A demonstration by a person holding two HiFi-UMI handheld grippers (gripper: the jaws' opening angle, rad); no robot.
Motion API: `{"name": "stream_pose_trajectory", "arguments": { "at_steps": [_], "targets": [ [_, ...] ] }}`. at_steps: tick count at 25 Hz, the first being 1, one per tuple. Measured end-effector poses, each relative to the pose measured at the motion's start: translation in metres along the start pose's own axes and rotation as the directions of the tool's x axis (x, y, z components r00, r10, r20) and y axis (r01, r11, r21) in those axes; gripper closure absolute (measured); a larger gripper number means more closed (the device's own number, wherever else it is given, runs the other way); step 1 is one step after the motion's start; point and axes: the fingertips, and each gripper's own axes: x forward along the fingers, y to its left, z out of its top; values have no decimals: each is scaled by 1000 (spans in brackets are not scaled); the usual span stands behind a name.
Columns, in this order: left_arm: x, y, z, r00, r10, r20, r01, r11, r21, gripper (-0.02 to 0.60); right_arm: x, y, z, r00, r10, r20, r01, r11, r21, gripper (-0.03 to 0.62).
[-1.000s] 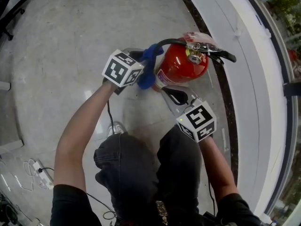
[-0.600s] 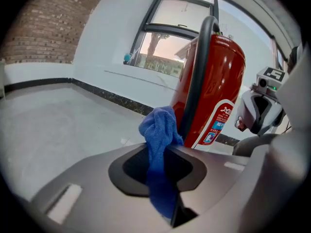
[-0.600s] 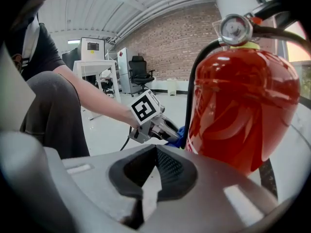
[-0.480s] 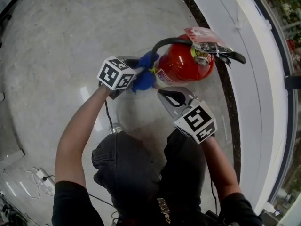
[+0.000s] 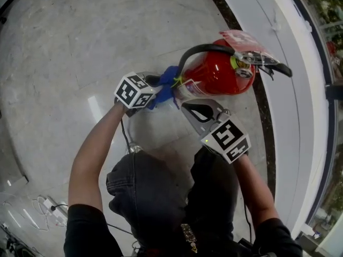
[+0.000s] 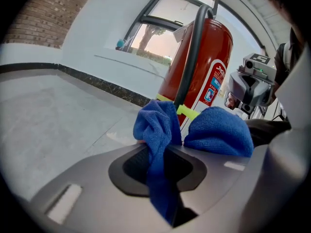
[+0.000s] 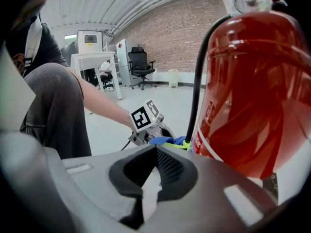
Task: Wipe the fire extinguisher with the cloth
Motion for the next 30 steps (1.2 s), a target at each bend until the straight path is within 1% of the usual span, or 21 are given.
{"name": "stream_pose_trajectory", "arguments": {
  "at_steps": [5, 8, 11, 13, 16, 17, 19, 21, 24, 26, 28, 30],
  "targets": [
    [12, 9, -9, 999, -31, 37, 31, 999, -21, 515, 9, -4, -4, 999, -8, -33, 9, 1000, 2, 591],
    [17, 11, -16, 998, -56, 39, 57, 998, -23, 515, 14, -4, -5, 999, -9, -48, 10, 1000, 10, 591],
    [21, 13, -22, 997, -67, 44, 68, 997, -42, 515, 19, -2, -4, 998, -2, -59, 3, 1000, 13, 591],
    [23, 16, -30, 998, -61, 21, 62, 997, -46, 517, 20, -1, -3, 998, 4, -65, -3, 1000, 8, 591],
    [26, 11, -52, 996, -51, -73, 50, 999, -23, 520, 20, 4, -1, 997, 15, -72, -15, 1000, 1, 591],
    [25, 9, -58, 995, -46, -86, 44, 999, -25, 520, 20, 7, 0, 997, 22, -71, -23, 1000, -1, 591],
    [17, 9, -61, 996, -17, -93, 14, 999, -36, 520, 18, 13, 3, 997, 39, -62, -39, 999, -1, 591],
    [2, 9, -59, 994, 27, -102, -30, 999, -34, 522, 12, 18, 6, 997, 50, -52, -50, 999, 12, 591],
    [-37, 6, -46, 991, 93, -94, -98, 994, -45, 522, -6, 25, 17, 997, 68, -40, -66, 997, 49, 591],
    [-72, 1, -28, 988, 142, -69, -146, 988, -59, 522, -20, 33, 32, 996, 87, -28, -85, 994, 70, 591],
    [-106, -6, 0, 982, 186, -44, -189, 979, -73, 523, -38, 40, 50, 995, 99, -19, -97, 991, 91, 591],
    [-135, -16, 31, 976, 214, -35, -216, 973, -78, 523, -58, 45, 68, 995, 100, -20, -97, 988, 119, 591]
  ]
}}
